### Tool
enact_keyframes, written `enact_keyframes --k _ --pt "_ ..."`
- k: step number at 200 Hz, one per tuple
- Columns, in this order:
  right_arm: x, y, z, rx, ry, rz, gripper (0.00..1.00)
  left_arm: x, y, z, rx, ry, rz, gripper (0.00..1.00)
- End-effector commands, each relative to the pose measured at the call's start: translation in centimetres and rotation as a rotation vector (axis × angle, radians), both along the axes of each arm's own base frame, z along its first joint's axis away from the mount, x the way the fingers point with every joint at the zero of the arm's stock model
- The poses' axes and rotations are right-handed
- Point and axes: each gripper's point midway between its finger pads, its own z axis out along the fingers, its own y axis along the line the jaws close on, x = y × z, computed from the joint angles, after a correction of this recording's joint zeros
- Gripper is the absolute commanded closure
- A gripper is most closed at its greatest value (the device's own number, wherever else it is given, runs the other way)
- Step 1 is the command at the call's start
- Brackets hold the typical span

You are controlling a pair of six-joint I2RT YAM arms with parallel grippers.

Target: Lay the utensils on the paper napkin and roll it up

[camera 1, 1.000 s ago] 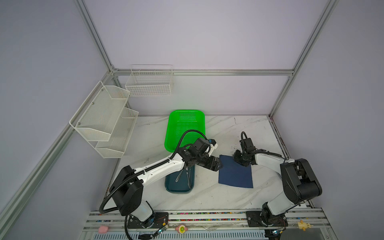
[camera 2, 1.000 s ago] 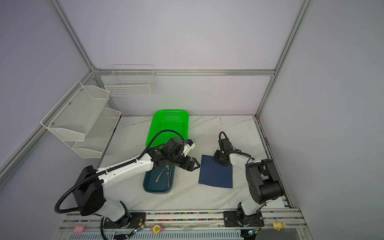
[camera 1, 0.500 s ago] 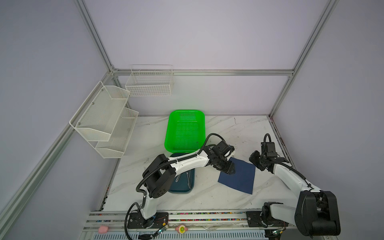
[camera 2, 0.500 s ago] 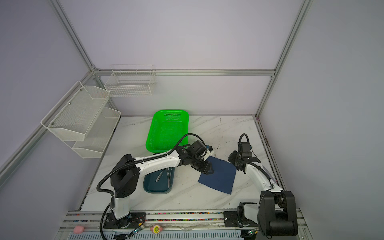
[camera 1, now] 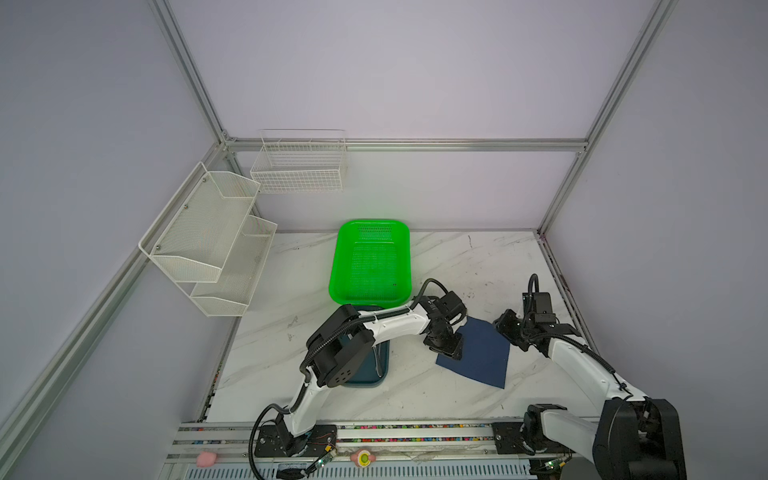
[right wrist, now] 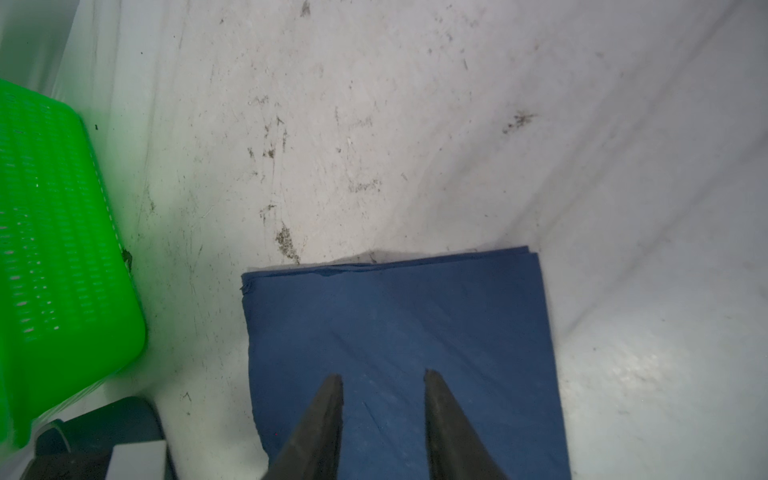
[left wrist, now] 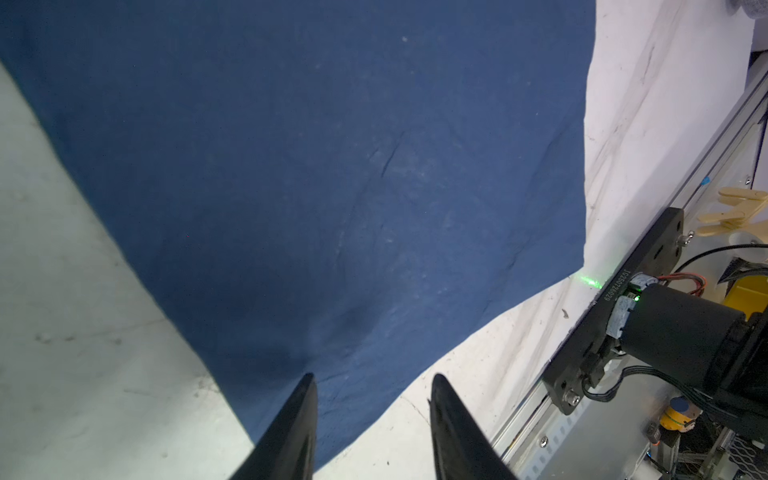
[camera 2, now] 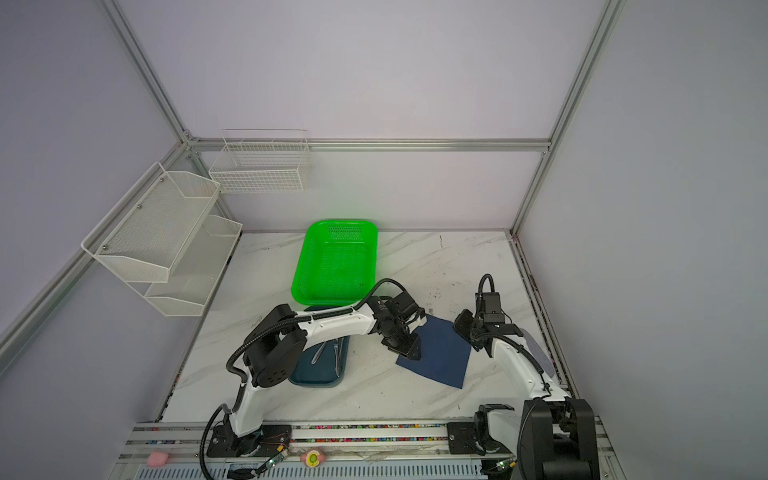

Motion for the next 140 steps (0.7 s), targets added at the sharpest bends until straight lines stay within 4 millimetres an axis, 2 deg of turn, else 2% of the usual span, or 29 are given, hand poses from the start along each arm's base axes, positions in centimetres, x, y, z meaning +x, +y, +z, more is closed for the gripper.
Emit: enact_keyframes --k 1,68,109,140 --pt "-0.7 0.5 -0.8 0.01 0.038 0.032 0.64 0.0 0.9 0.1 0.032 -0.019 -0.021 0.56" --pt "-0.1 0.6 -0.3 0.017 0.027 0.034 0.62 -0.6 3.3 -1.9 0.096 0.021 -0.036 0.56" --pt "-0.6 1.4 -1.0 0.059 0.057 0.061 0.6 1.1 6.0 -3.8 0.218 -0.011 0.035 0.56" --pt "-0.8 1.6 -1.3 0.072 0.068 0.065 0.6 2.2 7.1 -4.4 0.262 -0.039 0.056 0.57"
